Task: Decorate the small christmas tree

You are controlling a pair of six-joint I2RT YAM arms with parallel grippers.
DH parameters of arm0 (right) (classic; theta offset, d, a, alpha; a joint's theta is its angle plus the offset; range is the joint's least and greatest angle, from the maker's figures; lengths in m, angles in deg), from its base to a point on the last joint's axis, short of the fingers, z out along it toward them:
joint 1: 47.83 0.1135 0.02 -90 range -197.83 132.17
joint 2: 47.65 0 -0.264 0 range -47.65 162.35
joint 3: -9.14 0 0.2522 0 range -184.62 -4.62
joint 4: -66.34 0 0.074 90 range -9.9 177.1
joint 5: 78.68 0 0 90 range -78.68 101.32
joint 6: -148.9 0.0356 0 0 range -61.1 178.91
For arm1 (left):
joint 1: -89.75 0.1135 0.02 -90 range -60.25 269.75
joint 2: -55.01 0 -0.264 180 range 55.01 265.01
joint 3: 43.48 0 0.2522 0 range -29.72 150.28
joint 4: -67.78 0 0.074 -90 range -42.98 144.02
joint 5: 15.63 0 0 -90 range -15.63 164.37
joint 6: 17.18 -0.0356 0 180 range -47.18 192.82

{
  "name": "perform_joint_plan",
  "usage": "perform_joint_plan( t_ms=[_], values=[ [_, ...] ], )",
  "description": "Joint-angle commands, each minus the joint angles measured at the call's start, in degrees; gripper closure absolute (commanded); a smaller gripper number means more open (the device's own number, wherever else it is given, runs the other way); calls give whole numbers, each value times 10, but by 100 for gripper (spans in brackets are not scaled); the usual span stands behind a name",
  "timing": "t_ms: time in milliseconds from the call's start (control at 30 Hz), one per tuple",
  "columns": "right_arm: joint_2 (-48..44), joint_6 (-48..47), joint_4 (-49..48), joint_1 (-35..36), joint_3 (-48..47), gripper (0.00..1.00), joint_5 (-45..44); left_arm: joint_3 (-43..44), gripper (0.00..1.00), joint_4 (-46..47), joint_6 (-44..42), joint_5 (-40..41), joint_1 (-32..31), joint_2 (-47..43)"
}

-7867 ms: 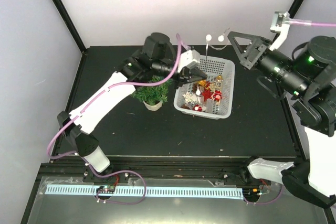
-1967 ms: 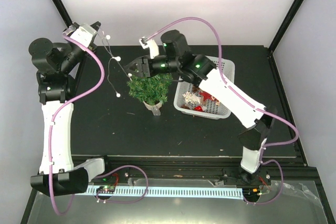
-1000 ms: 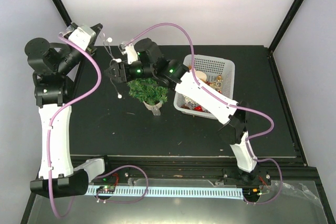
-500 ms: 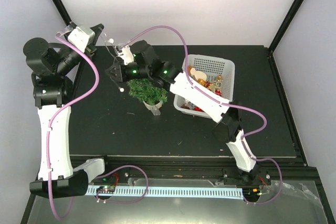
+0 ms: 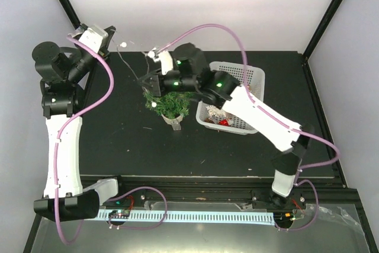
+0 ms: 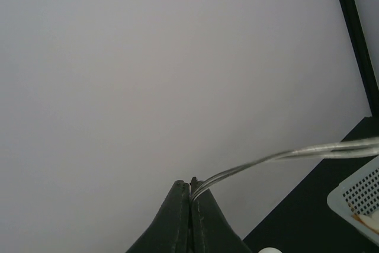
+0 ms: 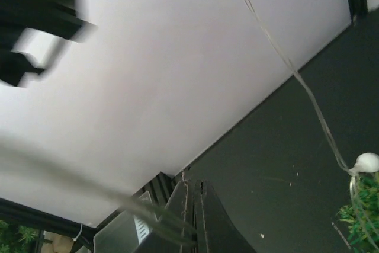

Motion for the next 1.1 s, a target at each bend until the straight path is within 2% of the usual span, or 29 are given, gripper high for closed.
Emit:
perform_joint_plan(
  t_ms=[0,233,433,733,1067],
  values=[
    [-74,-43,39,-11,-1,99,-35,-2,98,17,13,16,2,-2],
    [-139,-71,99,-53,3,99,-79,21,99,-8,29,7,12,-10],
    [-158,-90,146,-103,1,99,-100,-2,98,-11,10,31,18,-15],
    [-128,-112,210,-185,-40,99,-118,-41,98,1,6,45,26,-15],
    [-63,-122,224,-239,-65,99,-103,-65,98,34,-26,59,28,25]
  ],
)
